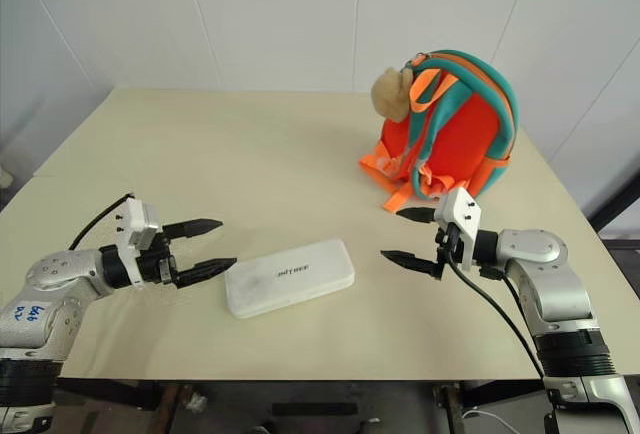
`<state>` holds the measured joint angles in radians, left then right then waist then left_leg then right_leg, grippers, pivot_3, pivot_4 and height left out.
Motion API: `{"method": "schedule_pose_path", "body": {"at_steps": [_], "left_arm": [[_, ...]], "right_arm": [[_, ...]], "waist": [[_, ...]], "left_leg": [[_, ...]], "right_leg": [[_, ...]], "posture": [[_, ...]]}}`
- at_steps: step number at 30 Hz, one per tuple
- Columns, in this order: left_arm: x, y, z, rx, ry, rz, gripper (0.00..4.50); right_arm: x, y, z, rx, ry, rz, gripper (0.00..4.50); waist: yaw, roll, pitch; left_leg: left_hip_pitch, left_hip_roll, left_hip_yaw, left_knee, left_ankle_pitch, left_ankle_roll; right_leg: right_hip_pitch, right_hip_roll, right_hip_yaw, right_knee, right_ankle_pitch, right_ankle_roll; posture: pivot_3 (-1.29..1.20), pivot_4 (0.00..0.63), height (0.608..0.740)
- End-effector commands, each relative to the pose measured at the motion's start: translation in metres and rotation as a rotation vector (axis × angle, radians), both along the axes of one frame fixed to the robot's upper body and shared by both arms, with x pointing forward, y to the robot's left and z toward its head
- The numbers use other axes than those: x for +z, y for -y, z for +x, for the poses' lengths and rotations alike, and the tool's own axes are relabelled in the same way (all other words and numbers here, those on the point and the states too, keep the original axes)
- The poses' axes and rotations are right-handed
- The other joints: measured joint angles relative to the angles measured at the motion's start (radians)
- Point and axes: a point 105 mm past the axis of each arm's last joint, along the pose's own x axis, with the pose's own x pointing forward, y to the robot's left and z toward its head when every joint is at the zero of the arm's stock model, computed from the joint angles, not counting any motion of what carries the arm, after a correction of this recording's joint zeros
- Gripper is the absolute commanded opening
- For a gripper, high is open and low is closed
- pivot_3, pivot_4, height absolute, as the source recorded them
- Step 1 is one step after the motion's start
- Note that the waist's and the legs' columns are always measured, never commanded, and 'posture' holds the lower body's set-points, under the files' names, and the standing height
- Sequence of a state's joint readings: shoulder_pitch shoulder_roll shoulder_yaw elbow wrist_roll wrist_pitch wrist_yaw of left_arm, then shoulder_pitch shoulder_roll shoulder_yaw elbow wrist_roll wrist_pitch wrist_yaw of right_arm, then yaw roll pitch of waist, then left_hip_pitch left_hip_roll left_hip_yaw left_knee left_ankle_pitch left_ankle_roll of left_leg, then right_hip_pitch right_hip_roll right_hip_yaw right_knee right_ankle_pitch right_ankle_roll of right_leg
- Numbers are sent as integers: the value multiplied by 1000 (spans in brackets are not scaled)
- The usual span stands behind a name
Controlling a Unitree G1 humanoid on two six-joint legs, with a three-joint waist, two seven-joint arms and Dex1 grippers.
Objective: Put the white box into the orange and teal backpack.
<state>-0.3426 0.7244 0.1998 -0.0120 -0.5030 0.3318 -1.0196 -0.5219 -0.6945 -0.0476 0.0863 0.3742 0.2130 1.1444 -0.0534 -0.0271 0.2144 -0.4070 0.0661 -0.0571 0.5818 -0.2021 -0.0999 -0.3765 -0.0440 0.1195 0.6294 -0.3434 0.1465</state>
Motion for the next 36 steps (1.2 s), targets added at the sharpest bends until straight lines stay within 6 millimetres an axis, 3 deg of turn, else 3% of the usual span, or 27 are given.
{"method": "schedule_pose_path", "body": {"at_steps": [1,7,9,14,18,21,29,36], "left_arm": [[7,-5,1,0,24,5,4500],[7,-21,-5,47,33,22,4500],[2,-30,-16,46,-1,48,4107],[-22,-48,-40,79,-65,128,2700],[-34,-44,-40,152,-78,118,1431],[-58,-38,-36,137,-144,186,452],[-76,-26,-30,104,-181,231,440],[-79,-11,-20,64,-169,208,440]], "right_arm": [[9,-5,-1,31,14,11,4448],[1,-21,2,97,-13,-17,4448],[-2,-26,4,137,-18,-28,4060],[-13,-36,16,158,-7,-29,2506],[-35,-29,35,109,-10,-61,1180],[-44,-28,45,87,-24,-71,96],[-67,-40,47,127,-42,-143,37],[-70,-59,27,225,-55,-115,37]], "waist": [[0,0,0],[-4,0,0],[-9,0,0],[-7,0,0],[4,0,0],[5,0,0],[-10,0,0],[-2,0,0]], "left_leg": [[0,0,0,0,0,0],[0,0,0,1,0,0],[0,0,0,1,0,0],[0,1,1,0,0,0],[0,1,1,1,0,0],[0,0,1,3,0,0],[1,1,2,1,0,0],[1,1,2,5,0,0]], "right_leg": [[0,0,0,0,0,0],[0,0,0,1,0,0],[0,0,0,1,0,0],[-1,0,0,1,0,-1],[0,-1,0,1,0,-1],[0,-1,0,1,0,-1],[-1,0,0,3,0,-1],[-1,0,0,8,0,-1]], "posture": [[0,150,740],[0,150,740],[0,150,740],[0,150,740],[0,150,740],[0,150,740],[0,150,740],[0,150,740]]}}
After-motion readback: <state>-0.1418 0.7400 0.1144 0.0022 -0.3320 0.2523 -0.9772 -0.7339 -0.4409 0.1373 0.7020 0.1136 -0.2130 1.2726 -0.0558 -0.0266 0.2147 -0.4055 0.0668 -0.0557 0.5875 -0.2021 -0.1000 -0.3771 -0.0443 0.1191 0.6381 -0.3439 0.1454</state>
